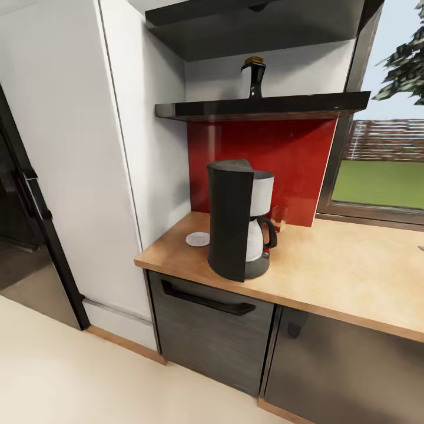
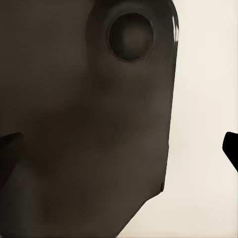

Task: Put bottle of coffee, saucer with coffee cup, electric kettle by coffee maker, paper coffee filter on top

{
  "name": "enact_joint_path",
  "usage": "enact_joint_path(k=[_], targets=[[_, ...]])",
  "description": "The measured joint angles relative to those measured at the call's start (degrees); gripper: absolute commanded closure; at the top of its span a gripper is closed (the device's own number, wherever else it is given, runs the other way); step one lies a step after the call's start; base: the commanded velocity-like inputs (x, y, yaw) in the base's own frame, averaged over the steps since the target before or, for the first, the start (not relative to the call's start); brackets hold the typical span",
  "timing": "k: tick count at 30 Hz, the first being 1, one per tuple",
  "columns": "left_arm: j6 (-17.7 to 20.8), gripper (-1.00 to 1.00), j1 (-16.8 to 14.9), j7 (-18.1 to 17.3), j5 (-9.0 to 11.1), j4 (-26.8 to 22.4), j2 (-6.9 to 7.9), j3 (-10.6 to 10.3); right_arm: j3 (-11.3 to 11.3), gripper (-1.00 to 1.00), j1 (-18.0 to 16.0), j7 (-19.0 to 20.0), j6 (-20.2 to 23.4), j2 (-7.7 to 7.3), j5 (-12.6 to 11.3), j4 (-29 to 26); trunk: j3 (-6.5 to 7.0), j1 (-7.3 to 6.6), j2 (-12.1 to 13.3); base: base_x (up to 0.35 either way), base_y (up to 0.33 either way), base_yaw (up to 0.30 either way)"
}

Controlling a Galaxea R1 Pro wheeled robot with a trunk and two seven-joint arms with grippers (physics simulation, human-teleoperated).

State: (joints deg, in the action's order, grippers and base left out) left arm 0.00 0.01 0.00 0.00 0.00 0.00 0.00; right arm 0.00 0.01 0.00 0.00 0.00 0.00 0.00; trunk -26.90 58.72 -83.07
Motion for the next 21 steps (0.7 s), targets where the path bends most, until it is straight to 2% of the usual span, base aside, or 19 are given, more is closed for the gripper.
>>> enact_joint_path(k=[21], targets=[[-0.08,-1.00,0.08,-0.51,0.00,0.00,-0.17,-0.15,-0.11,-1.00,0.20,0.16,0.74,0.02,-0.24,0.02,0.00,0.00,0.01,0.000,0.000,0.000]])
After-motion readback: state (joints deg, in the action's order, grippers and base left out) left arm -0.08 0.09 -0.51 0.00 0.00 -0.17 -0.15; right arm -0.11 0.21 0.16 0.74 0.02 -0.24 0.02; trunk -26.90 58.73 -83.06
